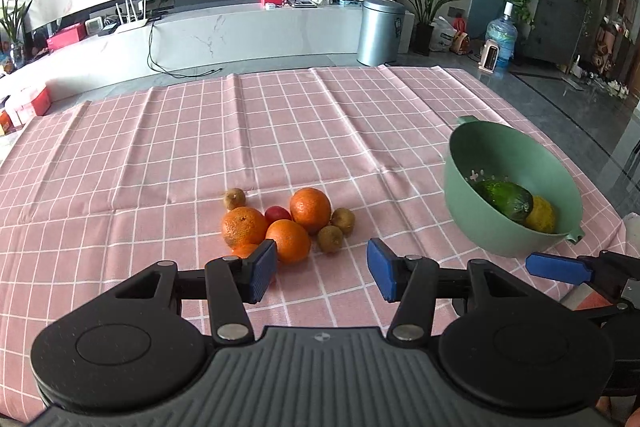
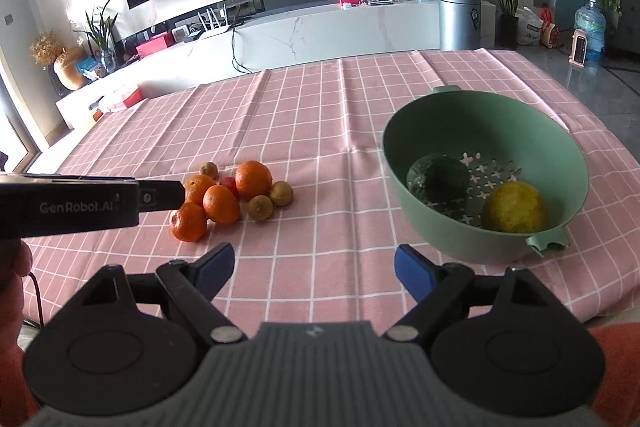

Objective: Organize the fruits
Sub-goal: 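Grasp an orange with the left tool while the right tool grasps another orange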

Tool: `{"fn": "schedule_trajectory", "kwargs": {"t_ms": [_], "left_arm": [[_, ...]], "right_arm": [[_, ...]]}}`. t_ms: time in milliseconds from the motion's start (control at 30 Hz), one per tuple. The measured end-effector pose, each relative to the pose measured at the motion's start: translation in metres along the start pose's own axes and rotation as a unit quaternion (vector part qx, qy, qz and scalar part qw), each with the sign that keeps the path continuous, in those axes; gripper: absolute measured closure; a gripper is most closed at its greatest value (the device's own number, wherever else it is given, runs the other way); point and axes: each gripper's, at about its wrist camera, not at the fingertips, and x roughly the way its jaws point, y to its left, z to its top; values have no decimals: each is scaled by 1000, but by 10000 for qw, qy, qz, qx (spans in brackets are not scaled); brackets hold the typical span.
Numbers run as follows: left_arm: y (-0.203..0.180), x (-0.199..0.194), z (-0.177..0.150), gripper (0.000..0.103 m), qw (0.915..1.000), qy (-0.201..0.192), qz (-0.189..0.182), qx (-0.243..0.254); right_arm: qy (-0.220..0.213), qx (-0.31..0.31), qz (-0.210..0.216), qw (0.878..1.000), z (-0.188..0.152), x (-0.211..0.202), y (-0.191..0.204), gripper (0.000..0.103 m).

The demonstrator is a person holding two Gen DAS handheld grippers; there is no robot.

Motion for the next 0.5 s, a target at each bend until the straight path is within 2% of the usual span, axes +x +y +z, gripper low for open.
{"fn": "schedule_trajectory", "kwargs": {"t_ms": [267,500], "left_arm": [[27,14,-11,42,9992,6,50,-408],[44,35,-14,42,9972,228,216,-684]], "right_arm": [[-97,-165,173,9997,5,24,11,32],[-50,-302,362,9989,6,49,24,48]]}}
